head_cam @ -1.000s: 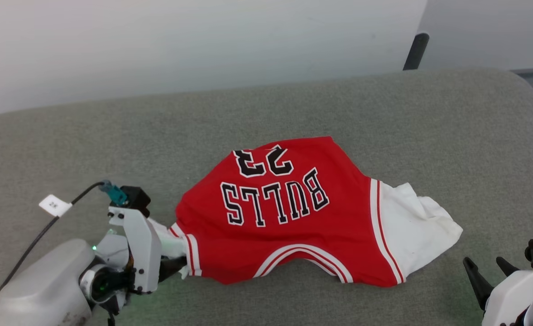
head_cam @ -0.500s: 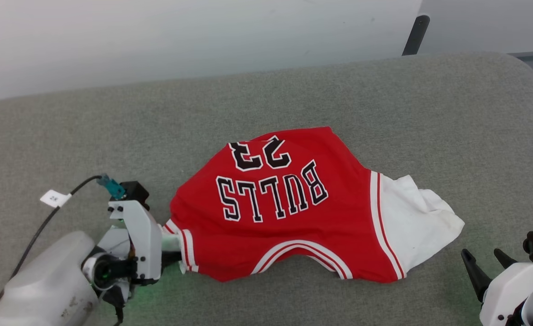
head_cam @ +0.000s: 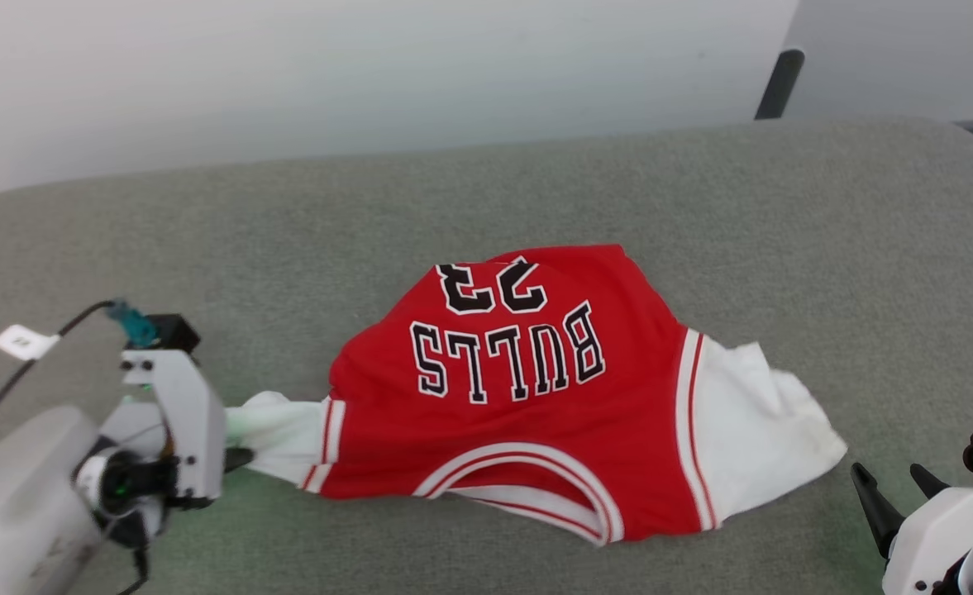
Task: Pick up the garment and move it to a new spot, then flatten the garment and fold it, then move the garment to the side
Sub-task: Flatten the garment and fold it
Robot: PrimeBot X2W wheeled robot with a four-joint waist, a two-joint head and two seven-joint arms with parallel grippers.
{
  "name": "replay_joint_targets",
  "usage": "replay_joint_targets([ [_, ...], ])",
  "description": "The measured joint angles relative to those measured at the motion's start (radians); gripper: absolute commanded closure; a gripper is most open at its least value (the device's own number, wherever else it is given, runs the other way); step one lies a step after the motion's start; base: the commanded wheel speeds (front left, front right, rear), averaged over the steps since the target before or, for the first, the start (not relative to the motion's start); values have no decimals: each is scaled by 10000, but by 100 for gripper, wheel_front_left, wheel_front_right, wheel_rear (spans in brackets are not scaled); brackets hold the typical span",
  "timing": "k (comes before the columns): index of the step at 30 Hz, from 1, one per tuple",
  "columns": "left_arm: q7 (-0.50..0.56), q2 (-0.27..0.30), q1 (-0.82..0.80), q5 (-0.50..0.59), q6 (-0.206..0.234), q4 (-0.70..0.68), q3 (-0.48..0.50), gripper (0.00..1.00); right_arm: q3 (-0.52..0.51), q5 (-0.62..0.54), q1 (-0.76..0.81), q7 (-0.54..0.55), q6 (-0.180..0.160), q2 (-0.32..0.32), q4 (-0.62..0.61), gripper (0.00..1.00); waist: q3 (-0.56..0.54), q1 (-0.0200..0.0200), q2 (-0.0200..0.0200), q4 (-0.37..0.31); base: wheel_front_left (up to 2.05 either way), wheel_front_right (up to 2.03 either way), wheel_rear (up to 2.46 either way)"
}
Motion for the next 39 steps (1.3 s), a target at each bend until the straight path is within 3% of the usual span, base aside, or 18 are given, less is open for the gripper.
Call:
replay_joint_targets([
  [15, 397, 2205, 2042, -721, 2176, -3616, 23, 100, -54, 0, 267, 33, 0, -12, 2, 0, -687, 0, 0, 716, 0, 0, 0],
  [19, 63, 2364, 2786, -1074, 2483, -4397, 23, 100, -56, 0, 299, 58, 0, -15, -10, 0, -770, 0, 0, 829, 0, 0, 0],
  [24, -437, 2232, 3281, -1151, 2518, -4564, 2, 100, 4, 0, 326, 119, 0, 0, -15, 0, -785, 0, 0, 866, 0, 0, 0],
  [25, -560, 2186, 3324, -1149, 2506, -4518, 10, 83, 33, 0, 321, 132, 0, 8, -25, 0, -789, 0, 0, 859, 0, 0, 0],
  [26, -694, 2142, 3355, -1139, 2493, -4464, 38, 52, 63, -2, 319, 138, 0, 17, -35, 0, -796, 0, 0, 848, 0, 0, 0],
  [27, -859, 2119, 3366, -1085, 2464, -4418, 59, 15, 102, -2, 318, 144, 0, 27, -56, 0, -803, 0, 0, 834, 0, 0, 0],
  [28, -959, 2105, 3371, -1055, 2458, -4360, 102, 4, 123, -2, 317, 142, 0, 38, -77, 0, -815, 0, 0, 822, 0, 0, 0],
  [29, -1022, 2107, 3380, -1055, 2416, -4339, 125, 0, 151, -2, 316, 144, 0, 38, -90, 0, -831, 0, 0, 806, 0, 0, 0],
  [39, -1789, 2738, 3380, -663, 2508, -5154, 518, 0, 240, 96, 546, 165, 0, -2, -560, 0, -1161, 0, 0, 627, 0, 0, 0],
])
